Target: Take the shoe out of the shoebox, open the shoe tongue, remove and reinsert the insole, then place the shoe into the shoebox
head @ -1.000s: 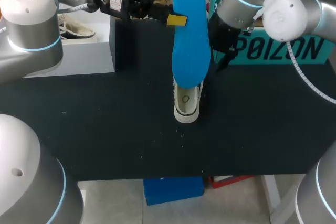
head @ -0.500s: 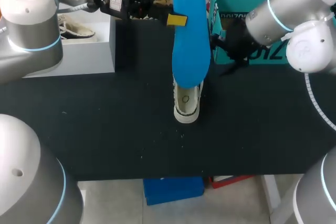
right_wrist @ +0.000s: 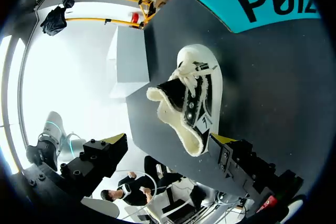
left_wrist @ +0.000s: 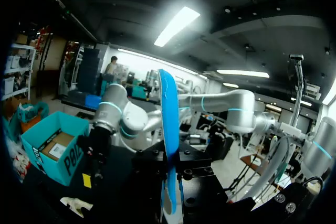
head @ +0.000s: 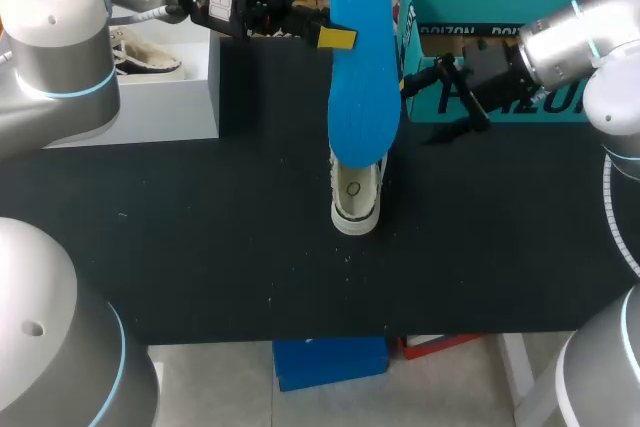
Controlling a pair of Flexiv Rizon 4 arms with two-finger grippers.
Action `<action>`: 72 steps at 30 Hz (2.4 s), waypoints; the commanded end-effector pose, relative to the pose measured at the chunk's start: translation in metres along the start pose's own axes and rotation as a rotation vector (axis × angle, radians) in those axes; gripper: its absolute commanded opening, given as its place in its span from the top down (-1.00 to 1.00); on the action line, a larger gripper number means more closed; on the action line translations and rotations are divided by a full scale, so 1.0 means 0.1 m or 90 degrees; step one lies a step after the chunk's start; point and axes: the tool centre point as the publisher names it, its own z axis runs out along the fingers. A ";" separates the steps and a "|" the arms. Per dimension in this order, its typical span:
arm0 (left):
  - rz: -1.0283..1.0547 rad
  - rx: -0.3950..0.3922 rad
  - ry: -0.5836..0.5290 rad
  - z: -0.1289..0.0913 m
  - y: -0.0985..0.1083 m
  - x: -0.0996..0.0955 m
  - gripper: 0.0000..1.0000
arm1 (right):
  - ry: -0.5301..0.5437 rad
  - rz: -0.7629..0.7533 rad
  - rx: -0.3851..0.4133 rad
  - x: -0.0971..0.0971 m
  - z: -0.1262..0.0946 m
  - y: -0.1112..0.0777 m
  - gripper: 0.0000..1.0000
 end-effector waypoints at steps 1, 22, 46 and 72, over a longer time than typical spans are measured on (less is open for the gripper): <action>0.000 -0.001 0.000 0.00 0.00 -0.01 1.00 | 0.302 0.010 0.060 -0.05 -0.04 0.05 -1.00; 0.000 -0.001 0.000 0.00 0.00 -0.01 1.00 | 0.360 -0.048 -0.016 0.02 -0.27 0.00 -1.00; 0.514 -0.429 -0.305 0.42 0.32 0.07 1.00 | 0.358 -0.053 -0.015 0.04 -0.31 -0.03 -1.00; 0.769 -0.342 -0.387 0.51 0.36 0.43 1.00 | 0.358 -0.053 -0.015 0.04 -0.31 -0.03 -1.00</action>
